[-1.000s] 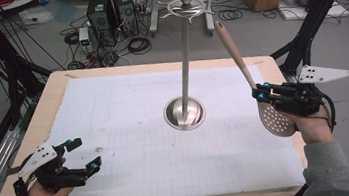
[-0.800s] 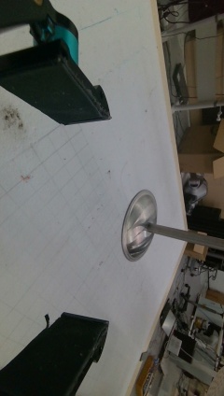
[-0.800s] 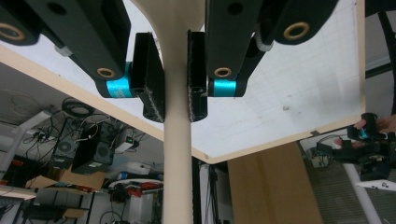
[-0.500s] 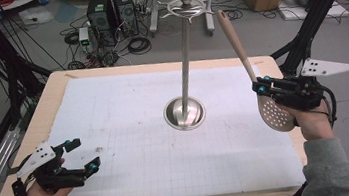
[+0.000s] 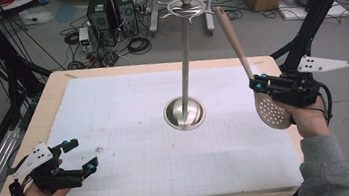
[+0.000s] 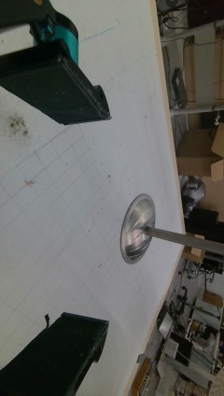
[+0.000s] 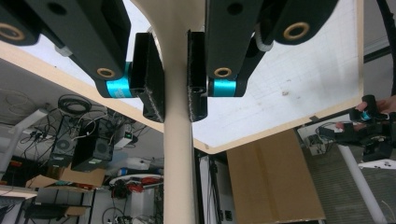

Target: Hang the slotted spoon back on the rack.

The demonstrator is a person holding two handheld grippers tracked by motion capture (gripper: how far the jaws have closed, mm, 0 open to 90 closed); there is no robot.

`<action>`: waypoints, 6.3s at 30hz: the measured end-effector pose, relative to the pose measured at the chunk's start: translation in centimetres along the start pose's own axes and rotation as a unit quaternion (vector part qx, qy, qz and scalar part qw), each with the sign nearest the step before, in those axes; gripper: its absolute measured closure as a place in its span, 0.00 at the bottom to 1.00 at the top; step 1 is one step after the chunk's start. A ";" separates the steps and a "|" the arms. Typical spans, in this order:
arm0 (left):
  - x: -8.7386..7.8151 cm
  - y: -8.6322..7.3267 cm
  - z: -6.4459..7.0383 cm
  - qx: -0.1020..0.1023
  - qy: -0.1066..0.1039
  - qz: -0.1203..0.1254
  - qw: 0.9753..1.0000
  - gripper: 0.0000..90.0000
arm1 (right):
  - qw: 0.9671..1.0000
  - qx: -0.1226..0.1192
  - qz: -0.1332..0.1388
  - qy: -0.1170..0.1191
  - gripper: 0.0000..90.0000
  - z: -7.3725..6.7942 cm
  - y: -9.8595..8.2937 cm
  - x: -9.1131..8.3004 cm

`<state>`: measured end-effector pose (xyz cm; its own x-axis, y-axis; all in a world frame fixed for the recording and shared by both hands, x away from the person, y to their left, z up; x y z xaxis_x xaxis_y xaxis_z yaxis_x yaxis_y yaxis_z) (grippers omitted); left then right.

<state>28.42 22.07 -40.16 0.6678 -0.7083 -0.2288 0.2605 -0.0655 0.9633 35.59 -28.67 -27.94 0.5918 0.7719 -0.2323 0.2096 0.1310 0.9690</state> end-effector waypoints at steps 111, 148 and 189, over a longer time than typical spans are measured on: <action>-1.5 0.0 -0.2 -0.005 0.006 0.007 1.000 0.03 | 0.996 -0.008 -0.058 -0.068 0.86 -1.3 -1.1 12.0; -1.1 0.6 -0.5 -0.002 0.013 0.021 1.000 0.03 | 0.998 -0.021 -0.042 -0.032 0.13 -3.8 -4.1 10.2; 1.3 0.4 -1.0 -0.001 0.008 0.015 1.000 0.03 | 0.999 -0.002 -0.010 -0.048 0.11 -3.9 -10.5 4.6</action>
<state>30.11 21.80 -40.23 0.6870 -0.6981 -0.2017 0.2417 -0.0422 0.9694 33.07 -24.11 -38.86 0.6597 0.7058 -0.2583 0.2193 0.1480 0.9644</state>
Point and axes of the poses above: each handheld gripper's, and its own axes: x roughly forward along the jaws, y roughly out of its top, z roughly to its right, the point moved 7 cm from there along x, roughly forward along the jaws, and after that the axes turned 1 degree about -y, right-handed, at the moved point
